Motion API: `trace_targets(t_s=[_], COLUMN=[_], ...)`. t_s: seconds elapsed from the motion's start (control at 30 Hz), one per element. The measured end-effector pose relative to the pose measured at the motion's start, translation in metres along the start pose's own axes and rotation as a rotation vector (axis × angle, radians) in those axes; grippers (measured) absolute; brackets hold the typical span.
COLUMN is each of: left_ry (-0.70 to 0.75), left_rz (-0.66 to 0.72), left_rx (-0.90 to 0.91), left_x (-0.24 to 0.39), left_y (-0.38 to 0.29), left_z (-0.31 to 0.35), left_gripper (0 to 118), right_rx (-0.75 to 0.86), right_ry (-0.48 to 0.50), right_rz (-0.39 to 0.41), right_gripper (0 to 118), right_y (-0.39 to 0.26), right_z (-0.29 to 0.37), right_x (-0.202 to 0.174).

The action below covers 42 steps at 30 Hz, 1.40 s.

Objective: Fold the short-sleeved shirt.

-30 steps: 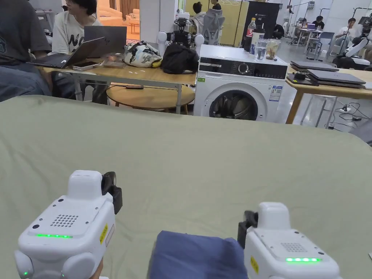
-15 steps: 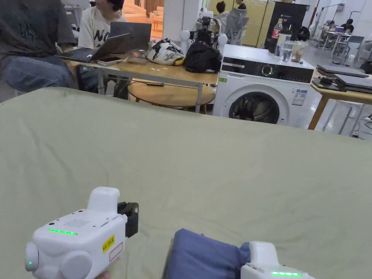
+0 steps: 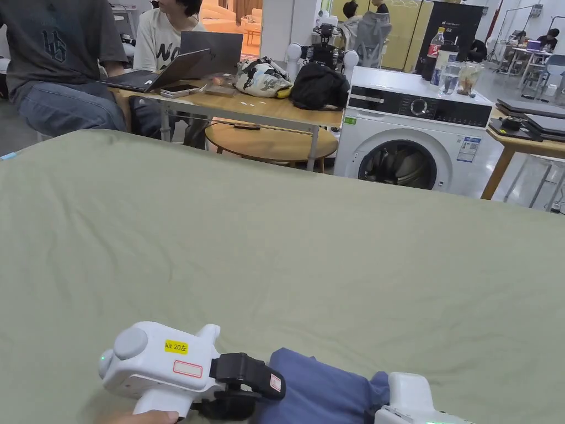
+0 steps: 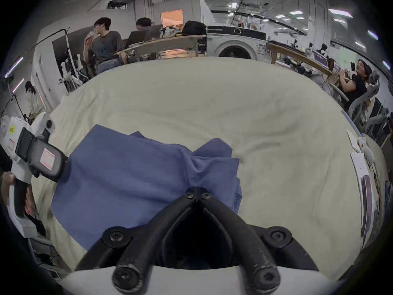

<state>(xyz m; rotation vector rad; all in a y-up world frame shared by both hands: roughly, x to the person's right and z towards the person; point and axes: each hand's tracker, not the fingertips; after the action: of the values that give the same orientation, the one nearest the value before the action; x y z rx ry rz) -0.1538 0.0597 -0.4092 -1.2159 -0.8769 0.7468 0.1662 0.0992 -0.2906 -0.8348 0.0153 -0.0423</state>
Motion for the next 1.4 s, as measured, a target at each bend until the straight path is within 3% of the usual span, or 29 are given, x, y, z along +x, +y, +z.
trace_targets(t_s=[0.13,0.2,0.23,0.27,0.3,0.37,0.43,0.7,0.87,1.0,1.07,1.17,1.4], left_ry=[-0.169,-0.159,-0.163,-0.161,-0.115,-0.032,-0.124,-0.078,-0.083,-0.068,-0.051,-0.039,0.068], left_rz=[0.044,0.044,0.037,0.008,-0.027,-0.014,0.057,0.036,0.066,0.091,0.070,0.045,-0.005], left_rx=[-0.052,-0.067,-0.065,-0.066,-0.048,-0.013,0.006,0.023,0.018,0.003,0.004,0.009,0.064], left_x=[0.003,0.005,0.007,0.012,0.014,0.009,0.007,0.006,0.012,0.015,0.024,0.035,0.054], left_y=[0.000,-0.001,-0.005,-0.007,-0.009,-0.014,-0.022,-0.017,-0.018,-0.010,-0.008,-0.004,0.001], left_z=[-0.026,-0.041,-0.045,-0.046,-0.047,-0.050,-0.045,-0.043,-0.038,-0.035,-0.030,-0.018,0.061], left_gripper=[78,74,63,34,24,19,18,17,17,17,17,17,17], right_rx=[0.005,0.008,0.010,0.013,0.015,0.021,0.028,0.082,0.278,0.475,0.549,0.623,0.708], right_ry=[0.002,0.000,-0.001,-0.001,-0.001,0.003,0.005,-0.012,-0.063,-0.106,-0.101,-0.092,-0.083], right_rz=[-0.007,-0.010,-0.012,-0.015,-0.020,-0.026,-0.030,-0.021,-0.025,0.044,0.041,0.015,0.041], right_gripper=[0,0,0,0,0,0,0,0,0,0,0,0,0], right_y=[-0.001,-0.002,-0.002,-0.002,-0.003,-0.004,-0.005,-0.008,0.011,0.026,0.032,0.039,0.056], right_z=[0.000,0.001,0.001,0.001,0.002,0.001,0.001,0.009,0.033,0.047,0.051,0.059,0.072], right_x=[0.001,0.000,0.000,0.000,0.000,0.001,0.001,-0.004,-0.001,-0.001,-0.002,-0.009,-0.043])
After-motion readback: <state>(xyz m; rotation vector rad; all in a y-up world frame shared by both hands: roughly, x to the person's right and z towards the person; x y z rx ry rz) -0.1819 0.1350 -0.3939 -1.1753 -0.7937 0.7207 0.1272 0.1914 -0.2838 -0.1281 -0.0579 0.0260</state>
